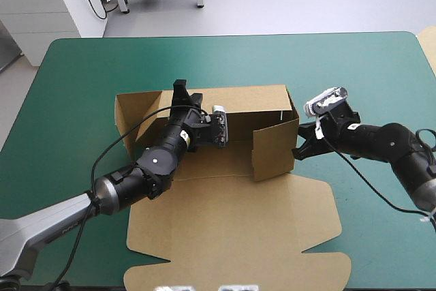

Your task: Fold the box

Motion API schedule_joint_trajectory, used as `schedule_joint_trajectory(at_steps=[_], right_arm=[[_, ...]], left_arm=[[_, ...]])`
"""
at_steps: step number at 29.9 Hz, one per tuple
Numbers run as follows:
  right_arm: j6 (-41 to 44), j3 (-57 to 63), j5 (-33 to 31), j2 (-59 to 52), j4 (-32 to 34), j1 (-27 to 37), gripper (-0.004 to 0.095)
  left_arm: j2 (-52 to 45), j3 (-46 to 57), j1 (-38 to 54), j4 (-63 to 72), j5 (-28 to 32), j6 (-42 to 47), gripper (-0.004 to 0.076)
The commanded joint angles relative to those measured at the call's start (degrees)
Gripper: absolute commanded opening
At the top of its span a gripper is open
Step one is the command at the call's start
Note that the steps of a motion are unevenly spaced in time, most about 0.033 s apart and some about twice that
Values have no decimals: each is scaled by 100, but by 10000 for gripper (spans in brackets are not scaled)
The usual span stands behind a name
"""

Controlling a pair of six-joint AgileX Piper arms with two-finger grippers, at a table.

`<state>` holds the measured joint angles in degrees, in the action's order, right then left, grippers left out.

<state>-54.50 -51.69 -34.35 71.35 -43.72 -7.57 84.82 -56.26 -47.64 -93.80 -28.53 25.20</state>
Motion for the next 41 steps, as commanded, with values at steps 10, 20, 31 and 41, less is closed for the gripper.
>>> schedule_joint_trajectory(at_steps=[10,20,31,41], right_arm=[[-1774,110,-224,-340,-1004,47,239],[-2009,110,-501,-330,-1106,47,376],[-2406,110,-401,-257,-1314,34,680],[-2427,110,121,241,-1292,-498,677]], left_arm=[[-228,-114,-29,-3,-150,101,-8],[-228,-114,-29,168,-147,101,-8],[-228,-114,-29,428,319,180,-8],[-228,215,-159,490,446,-163,-8]])
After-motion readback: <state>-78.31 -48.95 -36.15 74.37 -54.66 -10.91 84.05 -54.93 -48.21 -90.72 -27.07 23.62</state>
